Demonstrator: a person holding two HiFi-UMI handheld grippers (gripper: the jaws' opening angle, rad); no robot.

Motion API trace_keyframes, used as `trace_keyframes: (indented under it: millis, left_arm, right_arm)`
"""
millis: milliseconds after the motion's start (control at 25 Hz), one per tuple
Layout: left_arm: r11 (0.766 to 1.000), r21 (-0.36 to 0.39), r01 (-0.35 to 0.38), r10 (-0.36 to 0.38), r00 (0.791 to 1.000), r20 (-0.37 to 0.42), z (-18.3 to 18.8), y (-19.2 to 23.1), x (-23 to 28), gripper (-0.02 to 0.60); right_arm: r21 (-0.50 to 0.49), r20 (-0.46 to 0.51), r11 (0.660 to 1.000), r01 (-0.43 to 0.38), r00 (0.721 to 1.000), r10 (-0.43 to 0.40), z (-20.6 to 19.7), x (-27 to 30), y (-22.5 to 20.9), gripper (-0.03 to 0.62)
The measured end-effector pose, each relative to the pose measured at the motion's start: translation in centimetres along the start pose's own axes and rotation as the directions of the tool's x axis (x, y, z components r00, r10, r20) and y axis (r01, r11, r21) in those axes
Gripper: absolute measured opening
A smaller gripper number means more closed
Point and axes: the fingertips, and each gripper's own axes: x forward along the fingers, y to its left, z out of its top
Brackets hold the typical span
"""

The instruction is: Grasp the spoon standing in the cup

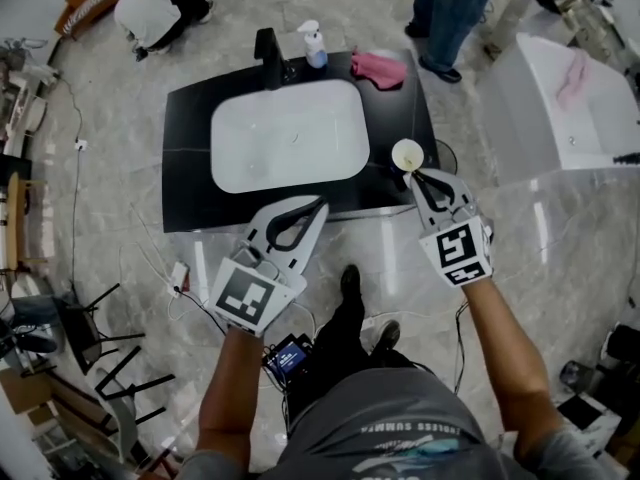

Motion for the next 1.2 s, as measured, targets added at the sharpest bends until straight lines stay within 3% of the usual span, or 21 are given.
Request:
trace_keyframes:
  millis: [240, 800, 1200]
  left_arm:
    - [1.0, 0.025, -0.013, 0.012, 0.999, 0.047, 2.9, -2.3, -2.8, 0.002]
    - [0.983, 0.184, -0.025, -0.004, 0.987, 0.158, 9.2, -9.1, -8.7, 0.002]
    - [0.964, 0.265, -0.026, -0.03, 0.978, 0.207, 12.5, -14.8, -11.7, 0.002]
  right_arm:
    - [-0.016, 0.054, 1.0, 0.02, 0.998, -0.019, 3.7, -4.5, 0.7, 0.034]
    - [-0.034, 0.211, 0.998, 0.059, 0.976, -0.051, 11.8, -17.2, 2.7, 0.034]
    - [-0.047, 0.307, 0.998, 0.04, 0.951, -0.024, 15.4, -27.2, 4.7, 0.034]
